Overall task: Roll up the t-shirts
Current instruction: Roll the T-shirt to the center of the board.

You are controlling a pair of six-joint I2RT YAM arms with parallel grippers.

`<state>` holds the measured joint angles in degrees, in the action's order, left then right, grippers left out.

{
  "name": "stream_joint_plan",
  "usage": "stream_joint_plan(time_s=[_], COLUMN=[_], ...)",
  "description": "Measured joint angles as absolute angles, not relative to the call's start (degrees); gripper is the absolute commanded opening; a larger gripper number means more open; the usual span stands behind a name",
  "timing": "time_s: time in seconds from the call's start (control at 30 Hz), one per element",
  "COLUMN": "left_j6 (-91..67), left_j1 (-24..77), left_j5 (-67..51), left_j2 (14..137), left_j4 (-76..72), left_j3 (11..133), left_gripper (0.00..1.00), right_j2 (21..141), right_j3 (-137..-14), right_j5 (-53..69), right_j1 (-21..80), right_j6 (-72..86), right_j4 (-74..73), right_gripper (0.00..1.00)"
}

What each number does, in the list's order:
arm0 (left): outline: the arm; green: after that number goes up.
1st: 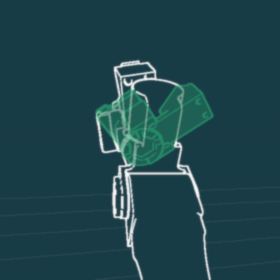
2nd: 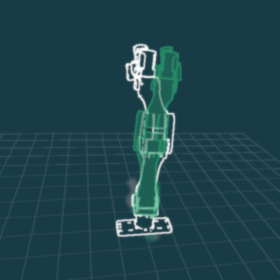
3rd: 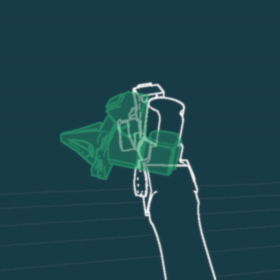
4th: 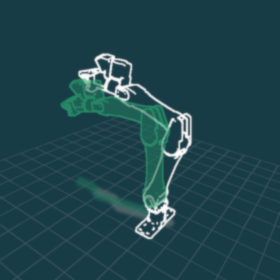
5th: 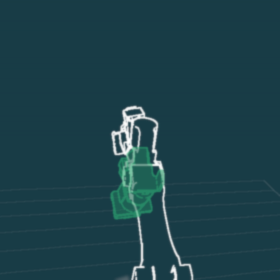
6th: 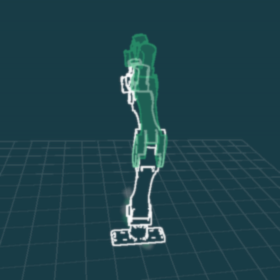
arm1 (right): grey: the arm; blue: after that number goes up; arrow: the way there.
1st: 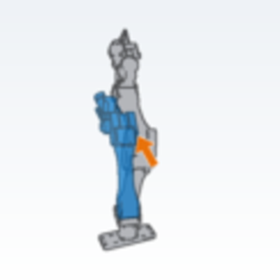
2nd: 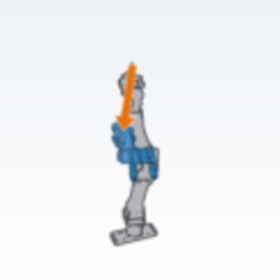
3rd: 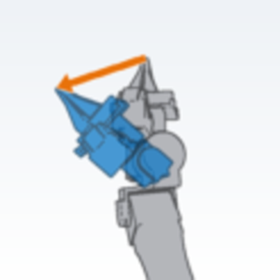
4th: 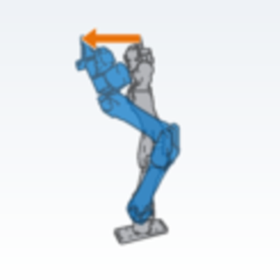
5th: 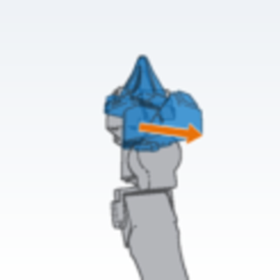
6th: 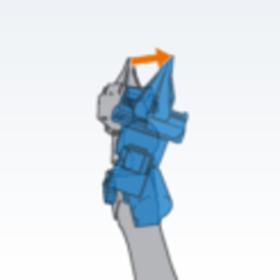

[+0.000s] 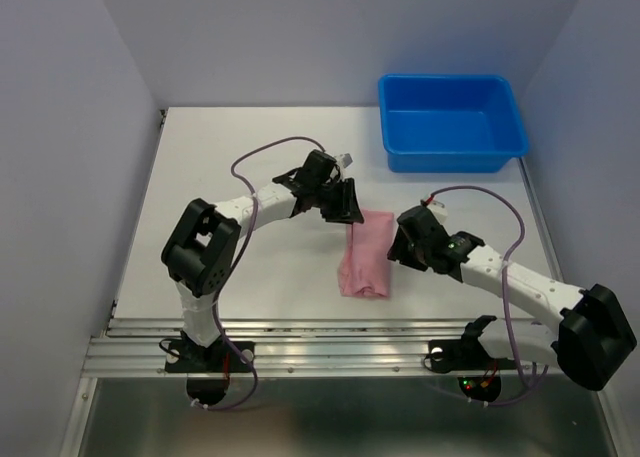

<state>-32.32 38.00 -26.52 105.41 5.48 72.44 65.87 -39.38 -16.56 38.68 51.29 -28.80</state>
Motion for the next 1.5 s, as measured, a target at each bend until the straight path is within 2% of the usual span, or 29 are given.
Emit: stream_joint_plan(time_s=[0.1,0.13,0.2,0.27,0.6,0.87,1.13,1.5], left_j6=[-32.88,-32.97,-33.47,-33.52,-37.93,-42.28,-42.63,-40.36], left_j1=[37.74,37.71,37.80,38.02,42.92,47.51,45.36,42.09], left_j5=[-26.00,-26.22,-27.00,-27.73,-37.56,-40.73,-39.97,-40.51], left_j2=[105.69,105.43,104.25,102.17,89.32,93.06,98.80,100.44], left_j4=[5.50,5.13,4.69,4.56,-4.12,-12.62,-17.69,-18.41], left_j3=[71.83,71.16,69.21,66.98,51.53,45.52,43.35,41.67], left_gripper=[0.00,0.00,0.00,0.00,0.00,0.00,0.00,0.00], right_j2=[66.70,66.96,67.66,68.69,77.69,87.99,94.80,99.44], right_j3=[-39.38,-39.38,-39.38,-39.38,-45.47,-53.49,-59.09,-59.70], right_j5=[-14.50,-14.06,-13.23,-12.86,-11.33,-9.45,-8.12,-7.86], right_j1=[38.68,38.68,38.70,38.70,33.91,30.24,28.60,25.54], right_j6=[50.57,50.28,49.84,49.10,44.03,38.92,35.42,32.73], right_j4=[-26.89,-26.41,-25.65,-25.06,-23.18,-20.86,-19.07,-18.33], right_gripper=[0.35,0.25,0.15,0.12,0.11,0.10,0.10,0.07])
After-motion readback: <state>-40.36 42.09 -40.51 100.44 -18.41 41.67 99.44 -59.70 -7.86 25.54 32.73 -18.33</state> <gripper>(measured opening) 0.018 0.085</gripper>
